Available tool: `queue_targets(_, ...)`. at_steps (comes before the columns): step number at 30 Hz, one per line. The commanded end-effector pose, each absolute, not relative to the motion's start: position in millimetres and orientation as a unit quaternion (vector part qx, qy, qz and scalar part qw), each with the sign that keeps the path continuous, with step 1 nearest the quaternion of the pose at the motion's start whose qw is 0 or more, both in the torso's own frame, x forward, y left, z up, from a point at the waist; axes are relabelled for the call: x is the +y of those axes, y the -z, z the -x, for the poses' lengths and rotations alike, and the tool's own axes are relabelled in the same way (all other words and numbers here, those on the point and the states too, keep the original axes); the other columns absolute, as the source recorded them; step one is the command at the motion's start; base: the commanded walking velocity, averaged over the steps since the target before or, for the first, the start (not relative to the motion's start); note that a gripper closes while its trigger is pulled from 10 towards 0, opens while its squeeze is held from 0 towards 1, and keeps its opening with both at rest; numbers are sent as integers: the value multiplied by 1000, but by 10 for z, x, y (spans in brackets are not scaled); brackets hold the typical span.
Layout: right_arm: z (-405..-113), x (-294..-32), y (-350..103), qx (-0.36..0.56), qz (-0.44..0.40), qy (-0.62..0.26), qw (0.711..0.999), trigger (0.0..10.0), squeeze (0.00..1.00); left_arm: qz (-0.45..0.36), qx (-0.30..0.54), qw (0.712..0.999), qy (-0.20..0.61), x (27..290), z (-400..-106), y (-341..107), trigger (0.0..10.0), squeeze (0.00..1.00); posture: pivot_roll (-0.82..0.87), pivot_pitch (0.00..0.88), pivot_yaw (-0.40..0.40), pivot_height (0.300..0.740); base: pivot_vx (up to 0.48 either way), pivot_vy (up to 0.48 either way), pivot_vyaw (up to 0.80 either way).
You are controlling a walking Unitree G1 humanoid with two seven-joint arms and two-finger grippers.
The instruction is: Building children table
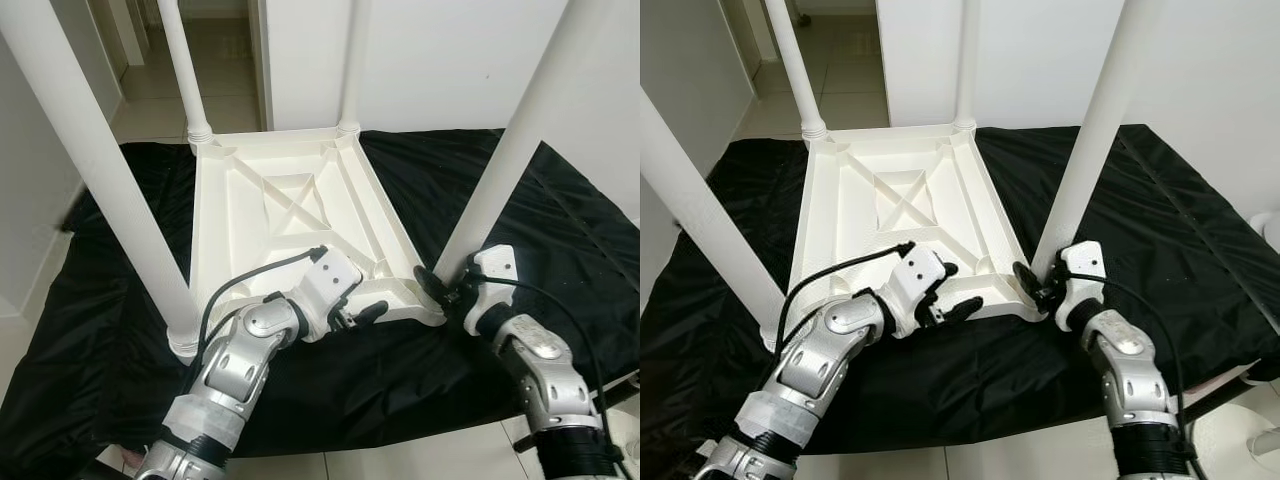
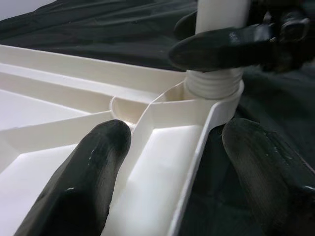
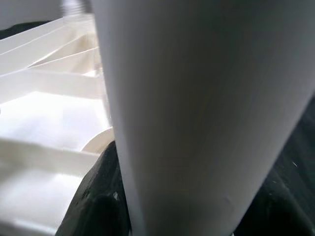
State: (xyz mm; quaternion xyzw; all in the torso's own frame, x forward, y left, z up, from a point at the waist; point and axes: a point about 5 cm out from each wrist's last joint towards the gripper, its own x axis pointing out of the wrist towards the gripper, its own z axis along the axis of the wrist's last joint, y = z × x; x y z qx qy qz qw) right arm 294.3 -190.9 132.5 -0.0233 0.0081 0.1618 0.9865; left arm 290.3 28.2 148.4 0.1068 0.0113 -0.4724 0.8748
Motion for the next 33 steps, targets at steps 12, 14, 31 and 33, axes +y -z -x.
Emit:
queue_targets(12, -2834, -1660, -1144, 27, -22, 39, 999, 10000, 0, -106, 9, 900, 422, 379, -2952, -1504, 10000, 0, -60, 0, -11, 740, 0, 0, 0)
queue_targets(14, -2822, -1649, -1137, 27, -28, 61, 997, 10000, 0, -107, 8, 901, 419, 392, -2953, -1507, 10000, 0, -50, 0, -20, 740, 0, 0, 0)
queue_targets(31, -2736, -1427, -1248, -2, -72, 56, 996, 10000, 1000, -111, -3, 908, 403, 438, -2960, -1550, 10000, 0, -41, 0, -32, 740, 0, 0, 0)
queue_targets(33, -2736, -1427, -1248, -2, -72, 56, 996, 10000, 1000, -111, -3, 908, 403, 438, -2960, -1550, 10000, 0, -41, 0, -32, 740, 0, 0, 0)
